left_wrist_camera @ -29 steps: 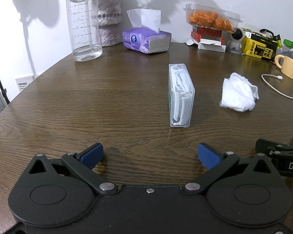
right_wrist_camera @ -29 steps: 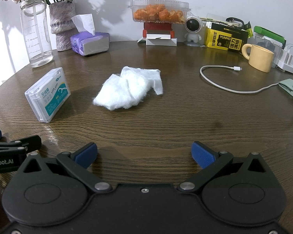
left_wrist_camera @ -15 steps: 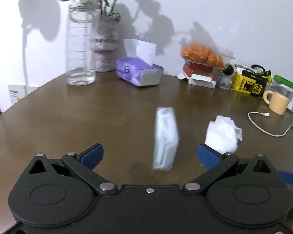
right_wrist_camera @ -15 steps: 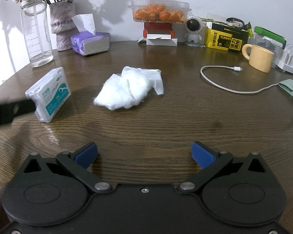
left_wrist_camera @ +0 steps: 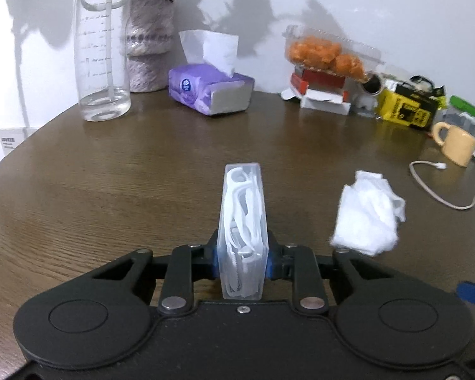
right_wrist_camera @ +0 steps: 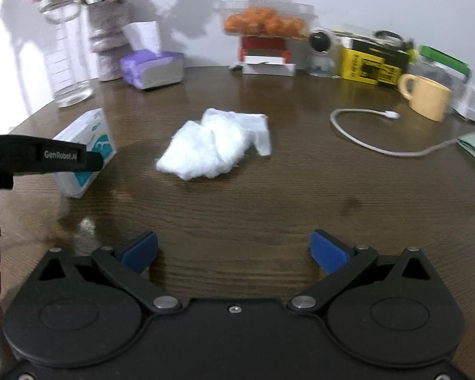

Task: Clean container
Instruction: 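Lift the floss box with the left gripper while the right gripper grasps the white tissue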

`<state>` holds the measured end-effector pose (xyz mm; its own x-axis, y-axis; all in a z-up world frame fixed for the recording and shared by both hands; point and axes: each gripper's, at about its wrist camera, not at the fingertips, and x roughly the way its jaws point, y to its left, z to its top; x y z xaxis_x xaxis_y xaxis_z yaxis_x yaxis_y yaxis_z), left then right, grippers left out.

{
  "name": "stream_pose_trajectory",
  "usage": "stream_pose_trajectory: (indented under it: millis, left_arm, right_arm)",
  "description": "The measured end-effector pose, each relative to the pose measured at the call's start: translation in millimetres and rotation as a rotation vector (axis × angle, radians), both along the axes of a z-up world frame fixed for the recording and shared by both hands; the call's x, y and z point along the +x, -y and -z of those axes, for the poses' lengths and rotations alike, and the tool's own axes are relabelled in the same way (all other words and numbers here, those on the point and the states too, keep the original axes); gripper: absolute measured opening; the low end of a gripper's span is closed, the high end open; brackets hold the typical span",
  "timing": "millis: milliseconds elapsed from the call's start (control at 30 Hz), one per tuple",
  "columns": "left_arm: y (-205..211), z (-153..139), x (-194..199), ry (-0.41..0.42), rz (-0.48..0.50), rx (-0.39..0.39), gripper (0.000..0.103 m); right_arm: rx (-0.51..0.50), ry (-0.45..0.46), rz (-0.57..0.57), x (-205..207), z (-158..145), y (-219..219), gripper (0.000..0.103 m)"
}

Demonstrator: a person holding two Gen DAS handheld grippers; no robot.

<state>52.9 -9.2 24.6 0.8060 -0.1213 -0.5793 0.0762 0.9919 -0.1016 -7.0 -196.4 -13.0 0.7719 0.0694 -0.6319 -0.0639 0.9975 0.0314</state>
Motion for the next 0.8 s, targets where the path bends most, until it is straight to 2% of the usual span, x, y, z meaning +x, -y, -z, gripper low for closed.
stream_pose_trajectory:
  millis: [33,67,100,167,233,267,300,333,367,433,500,600,633,733,800]
  left_arm:
    - [-2,-4,-6,0.014,0.014,0.002,0.025]
    - [-3,-9,-13,0.035,0.025,0.015,0.025]
    - [-5,-14,-21,0.063,0.036,0.035,0.025]
    - [-8,-22,-36,0.107,0.064,0.069,0.025]
    - [-8,-27,-48,0.135,0.092,0.095,0.025]
    - [-8,-29,-52,0.142,0.103,0.101,0.025]
    - [-7,-31,-56,0.146,0.111,0.106,0.025]
    - [-5,-32,-58,0.146,0.117,0.110,0.025]
    - [-4,-33,-61,0.148,0.124,0.119,0.025]
    - [-3,-33,-66,0.155,0.137,0.135,0.025]
    - [-2,-34,-71,0.161,0.148,0.146,0.025]
    - [-3,-32,-77,0.169,0.147,0.150,0.025]
    - [-2,-31,-77,0.172,0.149,0.151,0.025]
    - [4,-25,-77,0.180,0.161,0.173,0.025]
    - [11,-21,-78,0.192,0.180,0.213,0.025]
  right_arm:
    - [-0.002,-0.001,-0.033,0,-1,2,0.101]
    - [0.007,-0.007,-0.075,0,-5,7,0.090]
    - [0.027,0.013,-0.095,-1,-12,14,0.087]
    - [0.029,0.100,-0.162,3,-30,27,0.087]
    - [-0.043,0.201,-0.262,17,-49,33,0.087]
    - [-0.085,0.211,-0.304,29,-54,31,0.087]
    - [-0.090,0.180,-0.363,47,-53,28,0.085]
    - [-0.093,0.146,-0.423,64,-51,25,0.079]
    - [-0.095,0.112,-0.482,81,-50,23,0.067]
    - [-0.124,0.076,-0.552,104,-43,16,0.057]
    - [-0.158,0.034,-0.578,124,-36,11,0.055]
    - [-0.107,-0.050,-0.585,145,-24,14,0.053]
    - [-0.073,-0.055,-0.581,146,-23,16,0.049]
    - [-0.006,-0.065,-0.574,141,-22,19,0.010]
    - [-0.029,-0.037,-0.569,130,-29,16,0.008]
